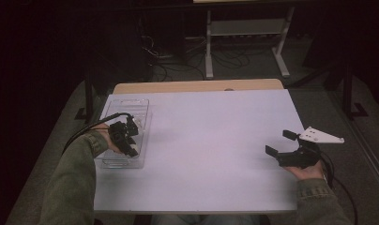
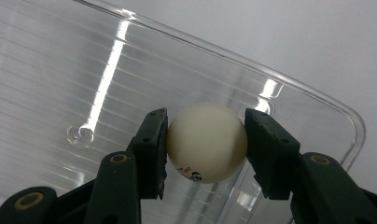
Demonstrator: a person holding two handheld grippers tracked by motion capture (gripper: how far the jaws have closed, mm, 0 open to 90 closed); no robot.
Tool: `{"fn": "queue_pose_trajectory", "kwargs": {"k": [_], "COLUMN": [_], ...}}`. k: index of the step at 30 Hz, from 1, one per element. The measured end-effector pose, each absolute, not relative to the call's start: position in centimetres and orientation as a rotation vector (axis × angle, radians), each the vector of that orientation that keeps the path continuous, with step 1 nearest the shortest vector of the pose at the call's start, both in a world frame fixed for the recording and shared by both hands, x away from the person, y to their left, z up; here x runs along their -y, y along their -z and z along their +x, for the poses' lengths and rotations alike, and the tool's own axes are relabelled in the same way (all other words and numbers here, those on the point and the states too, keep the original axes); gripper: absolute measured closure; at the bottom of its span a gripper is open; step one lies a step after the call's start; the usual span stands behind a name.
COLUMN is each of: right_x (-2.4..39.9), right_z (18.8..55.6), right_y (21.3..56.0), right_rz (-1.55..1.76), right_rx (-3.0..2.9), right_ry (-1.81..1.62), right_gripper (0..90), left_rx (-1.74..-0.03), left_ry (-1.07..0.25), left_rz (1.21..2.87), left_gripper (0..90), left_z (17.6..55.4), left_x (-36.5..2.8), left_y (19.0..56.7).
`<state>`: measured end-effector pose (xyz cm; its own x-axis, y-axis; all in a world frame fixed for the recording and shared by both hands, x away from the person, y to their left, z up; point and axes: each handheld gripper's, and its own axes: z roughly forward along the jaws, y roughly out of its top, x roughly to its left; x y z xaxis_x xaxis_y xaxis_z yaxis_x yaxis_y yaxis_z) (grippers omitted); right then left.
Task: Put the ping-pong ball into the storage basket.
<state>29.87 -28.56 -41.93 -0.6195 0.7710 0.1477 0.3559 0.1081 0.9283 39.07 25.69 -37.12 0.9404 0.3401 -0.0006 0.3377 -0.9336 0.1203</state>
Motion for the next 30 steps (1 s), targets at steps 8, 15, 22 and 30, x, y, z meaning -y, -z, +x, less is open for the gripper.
{"fn": "queue_pose_trajectory", "kwargs": {"k": [8,15,22,30], "right_x": [28.6,28.6,28.6,28.6], "right_z": [29.8,29.8,29.8,29.7], "right_y": [42.0,42.0,42.0,42.0], "right_rz": [1.102,1.101,1.102,1.105], "right_rx": [-2.021,-2.023,-2.025,-2.024], "right_ry": [-1.515,-1.51,-1.514,-1.516], "right_gripper": [0.0,0.0,0.0,0.0], "left_rx": [-0.528,-0.574,-0.634,-0.674], "left_ry": [-0.06,-0.067,-0.104,-0.127], "left_rz": [2.985,2.986,2.971,2.944], "left_gripper": [50.8,41.7,34.7,26.3], "left_z": [39.4,39.5,39.5,39.5], "left_x": [-25.5,-25.7,-26.2,-26.5], "left_y": [37.3,37.2,36.7,36.0]}}
